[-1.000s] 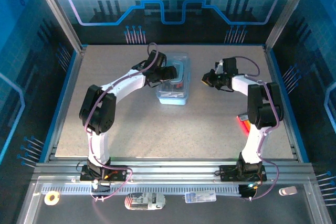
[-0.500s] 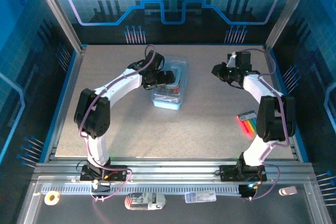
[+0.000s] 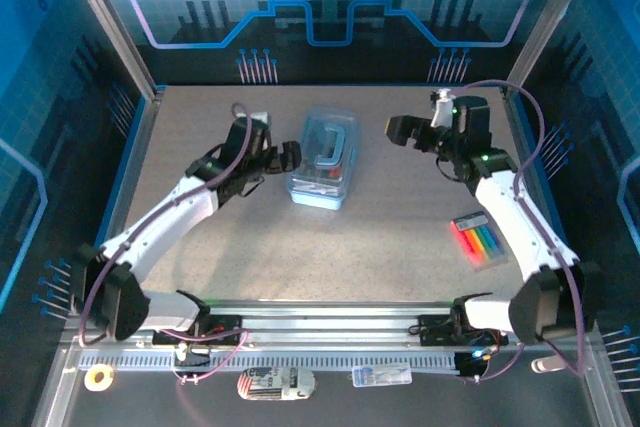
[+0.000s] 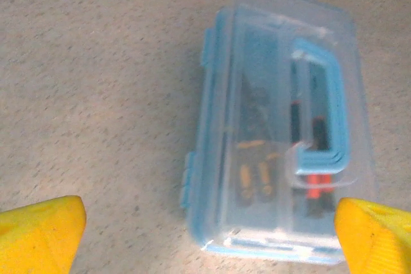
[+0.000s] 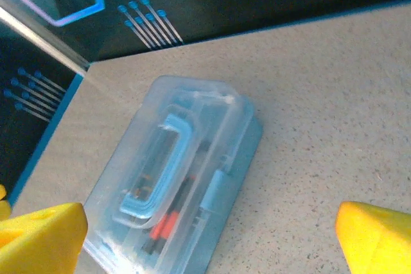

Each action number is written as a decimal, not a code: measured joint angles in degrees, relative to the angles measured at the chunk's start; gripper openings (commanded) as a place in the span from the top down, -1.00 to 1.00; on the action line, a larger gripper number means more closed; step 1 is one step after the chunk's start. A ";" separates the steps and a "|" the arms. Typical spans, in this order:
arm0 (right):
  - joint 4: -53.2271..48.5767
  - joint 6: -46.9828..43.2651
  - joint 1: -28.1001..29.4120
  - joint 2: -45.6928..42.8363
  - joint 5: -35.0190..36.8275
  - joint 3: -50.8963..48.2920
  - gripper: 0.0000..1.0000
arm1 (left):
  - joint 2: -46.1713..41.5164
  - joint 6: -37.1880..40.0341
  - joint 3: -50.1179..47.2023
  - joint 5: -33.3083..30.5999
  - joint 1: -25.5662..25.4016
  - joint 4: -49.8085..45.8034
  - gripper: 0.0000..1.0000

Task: Pack the tool kit

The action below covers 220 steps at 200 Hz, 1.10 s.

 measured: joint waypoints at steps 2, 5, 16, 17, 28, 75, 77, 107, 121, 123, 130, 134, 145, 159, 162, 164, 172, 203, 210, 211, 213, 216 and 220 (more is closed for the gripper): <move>0.04 -0.81 1.01 -0.39 1.11 -0.09 -0.99 | -0.66 0.33 -1.07 -0.17 0.04 0.76 -0.99; 0.33 -1.97 2.40 -0.98 2.75 -0.31 -0.99 | -1.70 0.94 -3.02 -0.48 0.17 2.38 -0.99; 1.66 -6.14 6.97 -2.67 7.10 -1.75 -0.99 | -4.55 3.21 -8.59 -0.83 0.57 7.41 -0.99; 1.81 -6.51 7.26 -2.75 7.32 -1.90 -0.99 | -4.70 3.50 -8.96 -0.83 0.61 7.78 -0.99; 4.57 -11.34 9.99 -3.74 9.73 -4.70 -0.99 | -6.51 6.69 -14.45 -0.85 1.53 14.03 -0.99; 20.63 -23.78 9.46 -3.39 15.65 -23.32 -0.99 | -3.37 13.29 -24.44 0.28 13.20 28.02 -0.99; 21.35 -24.22 9.29 -3.39 15.89 -24.06 -0.99 | -3.08 13.31 -24.57 0.48 13.97 28.35 -0.99; 33.22 -26.73 5.25 -3.63 16.65 -31.23 -0.99 | -1.97 14.36 -27.56 1.70 20.35 34.47 -0.99; 37.07 -27.15 3.13 -3.91 16.70 -33.48 -0.99 | -2.36 15.74 -29.68 1.31 20.68 38.16 -0.99; 37.44 -27.26 2.95 -3.93 16.70 -33.70 -0.99 | -2.36 15.93 -29.99 1.29 20.70 38.84 -0.99; 39.34 -27.54 2.08 -3.96 16.65 -34.64 -0.99 | -2.34 16.46 -30.93 1.33 20.83 40.57 -0.99; 40.26 -27.61 1.68 -3.93 16.46 -35.10 -0.99 | -2.27 16.87 -31.50 1.36 21.07 41.66 -0.99; 43.04 -27.93 0.52 -3.56 16.11 -36.35 -0.99 | -1.64 17.33 -33.00 1.60 22.12 44.96 -0.99; 46.82 -28.11 -0.92 -1.92 15.69 -37.77 -0.99 | 0.72 17.53 -35.67 1.79 23.71 51.91 -0.99; 47.78 -28.22 -1.22 -1.31 15.56 -38.12 -0.99 | 1.51 17.53 -36.52 1.84 24.04 53.83 -0.99; 48.15 -28.41 -1.33 -1.01 15.56 -38.27 -0.99 | 1.92 17.53 -36.87 1.84 24.17 54.71 -0.99; 49.64 -29.18 -1.81 0.55 15.37 -38.86 -0.99 | 4.28 17.49 -38.95 1.75 24.76 59.19 -0.99; 52.24 -29.31 -3.17 2.38 14.93 -40.37 -0.99 | 14.05 17.49 -42.86 1.97 25.46 70.05 -0.99; 53.18 -28.87 -4.13 2.25 14.78 -40.79 -0.99 | 14.47 17.49 -42.86 2.19 25.51 70.38 -0.99; 53.27 -28.81 -4.22 2.23 14.75 -40.83 -0.99 | 14.51 17.49 -42.86 2.23 25.51 70.53 -0.99; 53.48 -28.55 -4.52 2.16 14.73 -40.96 -0.99 | 14.51 17.51 -42.86 2.27 25.51 70.73 -0.99; 53.72 -28.35 -4.87 2.03 14.73 -41.16 -0.99 | 14.49 17.51 -42.80 2.43 25.51 71.04 -0.99; 53.83 -28.24 -5.31 1.77 14.71 -41.40 -0.99 | 14.49 17.53 -42.56 2.67 25.51 71.25 -0.99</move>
